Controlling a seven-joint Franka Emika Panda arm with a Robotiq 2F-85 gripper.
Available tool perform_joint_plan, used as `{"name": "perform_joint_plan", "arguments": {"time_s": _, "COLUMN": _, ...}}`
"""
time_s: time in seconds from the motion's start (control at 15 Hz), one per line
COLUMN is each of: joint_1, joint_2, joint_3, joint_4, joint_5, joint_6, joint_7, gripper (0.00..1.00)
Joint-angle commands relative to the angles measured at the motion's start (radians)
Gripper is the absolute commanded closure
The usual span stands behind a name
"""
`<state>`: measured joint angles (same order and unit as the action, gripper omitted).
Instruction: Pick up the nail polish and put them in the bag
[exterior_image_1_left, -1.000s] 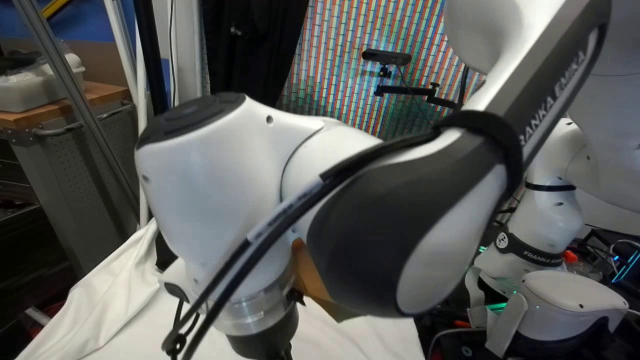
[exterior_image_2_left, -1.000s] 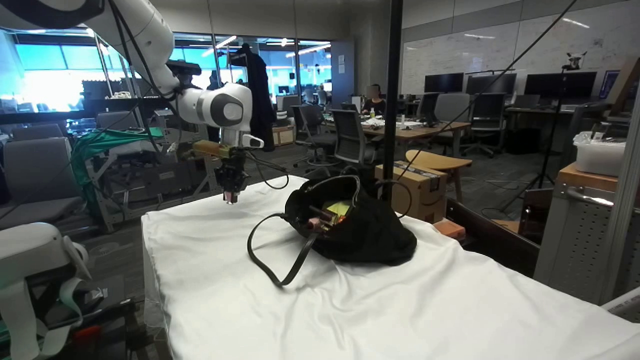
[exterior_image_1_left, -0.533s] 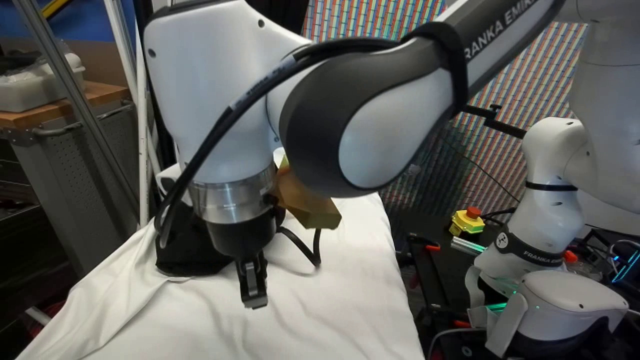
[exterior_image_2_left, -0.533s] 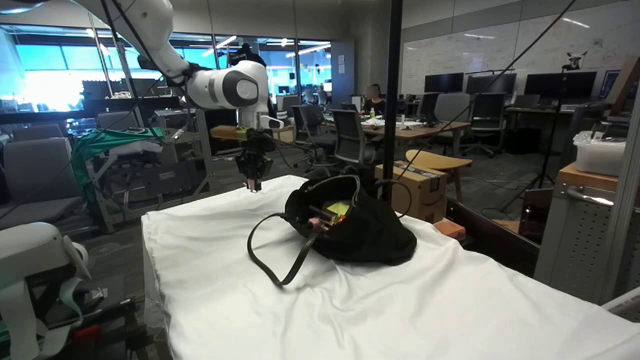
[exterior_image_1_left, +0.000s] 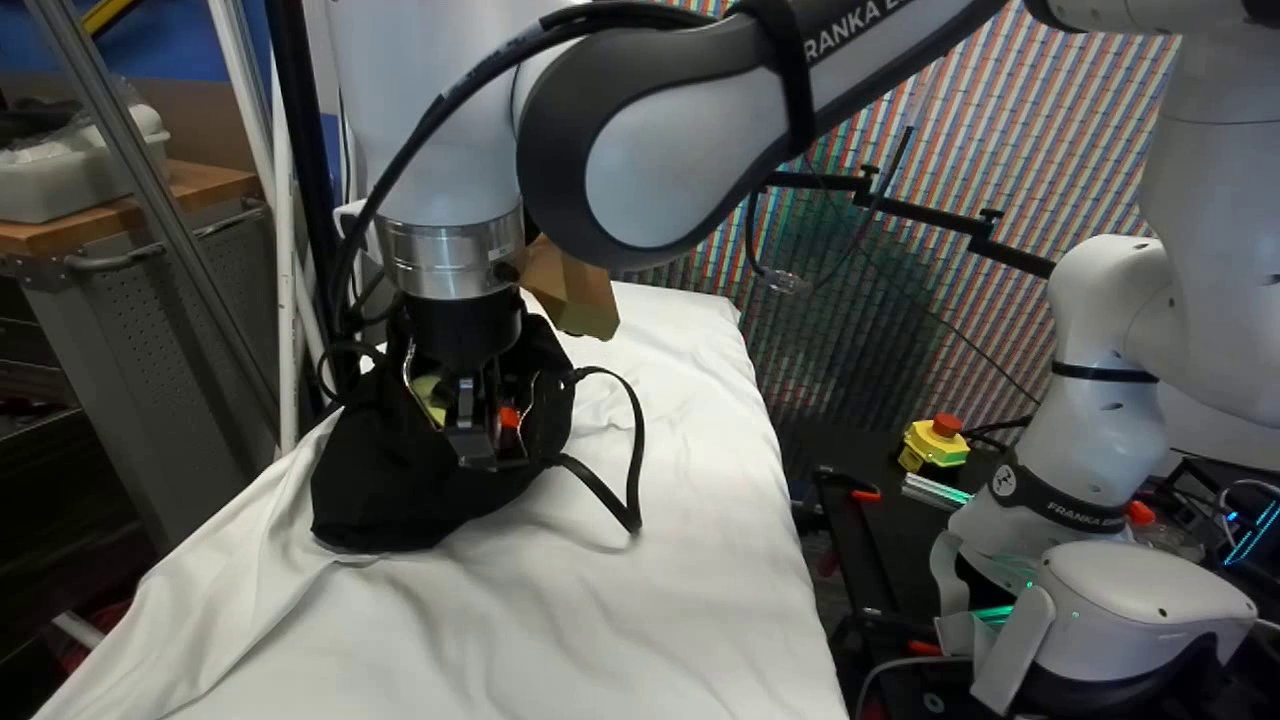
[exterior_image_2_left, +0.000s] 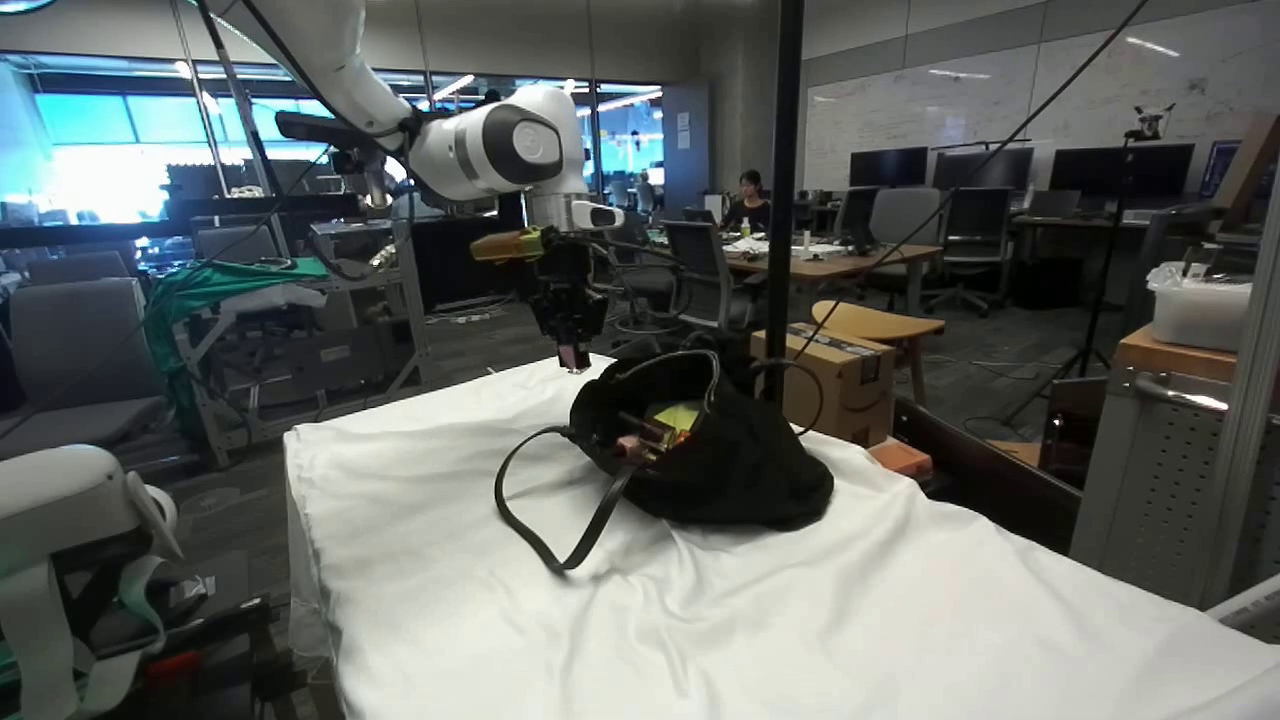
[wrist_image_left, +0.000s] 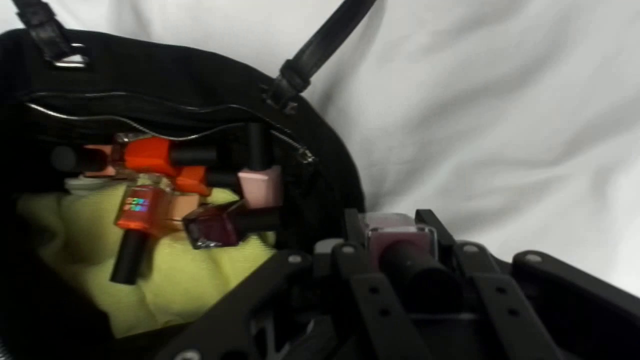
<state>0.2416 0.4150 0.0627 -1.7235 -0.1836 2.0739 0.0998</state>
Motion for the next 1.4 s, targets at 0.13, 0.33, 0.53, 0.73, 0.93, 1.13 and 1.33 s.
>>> {"name": "perform_joint_plan", "arguments": {"time_s": 0.13, "joint_1": -0.036, "joint_2": 0.036, "joint_3": -0.047, "joint_4": 0.095, "joint_5": -0.038, "joint_6": -0.011, "joint_7": 0.092, "gripper": 0.8}}
{"name": "perform_joint_plan", "arguments": {"time_s": 0.33, "joint_1": -0.051, "joint_2": 0.07, "joint_3": -0.069, "joint_4": 0.141, "joint_5": -0.036, "joint_6": -0.017, "joint_7": 0.127, "gripper": 0.8}}
{"name": "perform_joint_plan", "arguments": {"time_s": 0.53, "joint_1": -0.06, "joint_2": 0.111, "joint_3": -0.086, "joint_4": 0.187, "joint_5": -0.029, "joint_6": -0.024, "joint_7": 0.157, "gripper": 0.8}}
{"name": "perform_joint_plan", "arguments": {"time_s": 0.73, "joint_1": -0.067, "joint_2": 0.141, "joint_3": -0.097, "joint_4": 0.216, "joint_5": -0.02, "joint_6": -0.021, "joint_7": 0.18, "gripper": 0.35}}
{"name": "perform_joint_plan", "arguments": {"time_s": 0.93, "joint_1": -0.07, "joint_2": 0.144, "joint_3": -0.104, "joint_4": 0.214, "joint_5": -0.019, "joint_6": -0.016, "joint_7": 0.196, "gripper": 0.23}}
{"name": "perform_joint_plan", "arguments": {"time_s": 1.13, "joint_1": -0.073, "joint_2": 0.109, "joint_3": -0.101, "joint_4": 0.177, "joint_5": -0.02, "joint_6": -0.037, "joint_7": 0.182, "gripper": 0.03}}
{"name": "perform_joint_plan", "arguments": {"time_s": 1.33, "joint_1": -0.069, "joint_2": 0.043, "joint_3": -0.092, "joint_4": 0.114, "joint_5": -0.027, "joint_6": -0.087, "joint_7": 0.157, "gripper": 0.0}}
